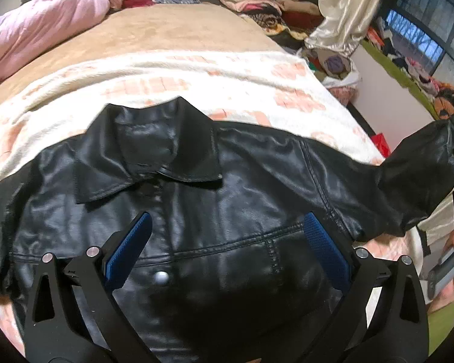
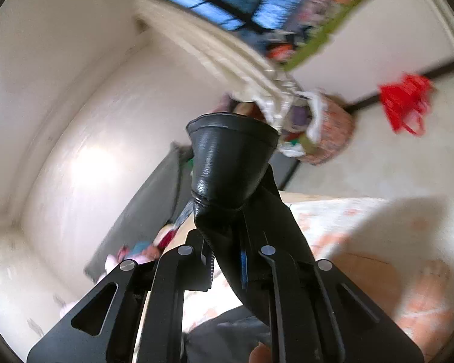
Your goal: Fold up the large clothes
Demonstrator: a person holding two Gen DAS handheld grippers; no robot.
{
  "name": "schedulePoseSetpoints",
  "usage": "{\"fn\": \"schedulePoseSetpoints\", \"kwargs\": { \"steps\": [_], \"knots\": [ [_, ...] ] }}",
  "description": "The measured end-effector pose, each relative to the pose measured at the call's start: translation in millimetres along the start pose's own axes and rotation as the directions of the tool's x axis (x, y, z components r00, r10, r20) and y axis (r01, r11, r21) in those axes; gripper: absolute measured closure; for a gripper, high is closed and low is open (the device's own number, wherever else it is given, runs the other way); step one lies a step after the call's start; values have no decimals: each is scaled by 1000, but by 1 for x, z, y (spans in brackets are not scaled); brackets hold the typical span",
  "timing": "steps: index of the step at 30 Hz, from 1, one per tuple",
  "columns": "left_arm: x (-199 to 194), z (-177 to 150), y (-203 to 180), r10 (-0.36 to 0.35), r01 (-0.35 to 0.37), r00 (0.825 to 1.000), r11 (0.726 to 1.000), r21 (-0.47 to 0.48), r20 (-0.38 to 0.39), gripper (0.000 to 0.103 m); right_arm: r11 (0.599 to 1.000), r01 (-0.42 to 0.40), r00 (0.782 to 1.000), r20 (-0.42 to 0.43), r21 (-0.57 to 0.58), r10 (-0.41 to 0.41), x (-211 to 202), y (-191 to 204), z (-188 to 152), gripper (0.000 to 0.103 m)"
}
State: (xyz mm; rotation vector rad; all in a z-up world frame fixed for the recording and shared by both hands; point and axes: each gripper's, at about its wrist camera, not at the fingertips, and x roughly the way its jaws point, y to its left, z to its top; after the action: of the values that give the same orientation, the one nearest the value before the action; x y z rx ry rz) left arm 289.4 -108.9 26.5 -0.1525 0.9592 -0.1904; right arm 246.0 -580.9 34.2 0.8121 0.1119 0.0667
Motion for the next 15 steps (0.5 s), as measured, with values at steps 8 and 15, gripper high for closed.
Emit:
{"fn": "schedulePoseSetpoints", "kwargs": {
  "steps": [8, 15],
  "knots": [
    [-40, 4, 38, -21, 25, 998, 997, -72, 62, 9, 946, -257, 965, -111, -199, 239, 2, 92, -28, 93],
    [-80, 4, 75, -62, 81, 990, 984, -158, 125, 9, 815, -498, 865, -244, -296, 439, -15, 178, -72, 93]
  ]
}}
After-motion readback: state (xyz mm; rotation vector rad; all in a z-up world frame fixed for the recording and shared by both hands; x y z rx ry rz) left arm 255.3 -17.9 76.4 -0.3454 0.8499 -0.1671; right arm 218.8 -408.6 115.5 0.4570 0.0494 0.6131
